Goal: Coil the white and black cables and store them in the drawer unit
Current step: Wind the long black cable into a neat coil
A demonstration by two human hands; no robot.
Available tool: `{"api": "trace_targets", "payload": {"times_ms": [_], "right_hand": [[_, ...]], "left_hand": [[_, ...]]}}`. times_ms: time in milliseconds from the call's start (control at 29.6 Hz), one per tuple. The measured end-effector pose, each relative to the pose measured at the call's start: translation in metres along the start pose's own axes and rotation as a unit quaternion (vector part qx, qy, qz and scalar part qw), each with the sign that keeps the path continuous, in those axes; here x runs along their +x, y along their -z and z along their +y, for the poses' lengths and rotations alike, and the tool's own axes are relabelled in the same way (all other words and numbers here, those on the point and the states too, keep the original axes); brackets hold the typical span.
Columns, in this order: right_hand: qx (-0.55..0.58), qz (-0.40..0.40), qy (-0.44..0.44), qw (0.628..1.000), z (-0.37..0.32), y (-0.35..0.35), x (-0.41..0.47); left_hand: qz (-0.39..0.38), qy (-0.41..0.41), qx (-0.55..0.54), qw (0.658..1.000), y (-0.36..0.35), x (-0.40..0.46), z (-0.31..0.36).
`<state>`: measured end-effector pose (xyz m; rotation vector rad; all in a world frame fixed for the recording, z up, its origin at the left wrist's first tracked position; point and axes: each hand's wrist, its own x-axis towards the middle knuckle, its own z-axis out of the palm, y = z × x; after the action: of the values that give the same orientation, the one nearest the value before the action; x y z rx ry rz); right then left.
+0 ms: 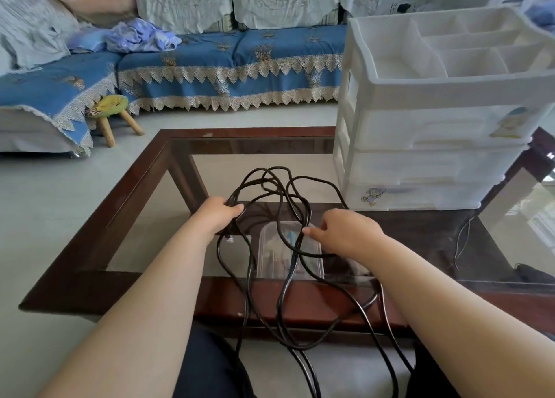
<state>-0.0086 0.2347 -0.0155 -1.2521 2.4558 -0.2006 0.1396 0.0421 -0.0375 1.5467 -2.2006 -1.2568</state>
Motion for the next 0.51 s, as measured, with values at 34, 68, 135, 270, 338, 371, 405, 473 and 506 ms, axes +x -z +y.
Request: {"api": "trace_targets", "payload": {"times_ms": [34,68,135,270,338,371,405,473,506], "right_hand": [[0.019,0.049,0.004,0.999,-0.001,0.002,0.000],[0.064,0.101,0.017,0.993,-0.002,0.003,0.000],[0.179,0.186,0.067,0.964,-0.007,0.006,-0.002],[0.267,0.221,0.151,0.926,-0.016,0.009,-0.007],[0.220,0.190,0.153,0.944,-0.018,0.008,-0.010],[0.173,0.178,0.146,0.958,-0.018,0.007,-0.011],[0.130,0.168,0.140,0.967,-0.017,0.005,-0.011],[0.108,0.146,0.139,0.974,-0.016,0.006,-0.014],[0.124,0.119,0.144,0.975,-0.016,0.008,-0.016]], "left_hand": [[-0.015,-0.006,-0.027,0.999,0.001,-0.002,0.001],[-0.028,-0.014,-0.051,0.998,0.002,-0.005,0.004],[-0.032,-0.045,-0.069,0.996,0.003,-0.008,0.006],[-0.019,-0.144,-0.043,0.988,0.010,-0.025,0.013],[-0.032,-0.175,-0.039,0.983,0.013,-0.037,0.017],[-0.044,-0.185,-0.030,0.981,0.015,-0.045,0.020],[-0.051,-0.193,-0.019,0.980,0.016,-0.053,0.023],[-0.038,-0.221,0.020,0.974,0.017,-0.064,0.025],[-0.011,-0.238,0.048,0.970,0.018,-0.068,0.026]]}}
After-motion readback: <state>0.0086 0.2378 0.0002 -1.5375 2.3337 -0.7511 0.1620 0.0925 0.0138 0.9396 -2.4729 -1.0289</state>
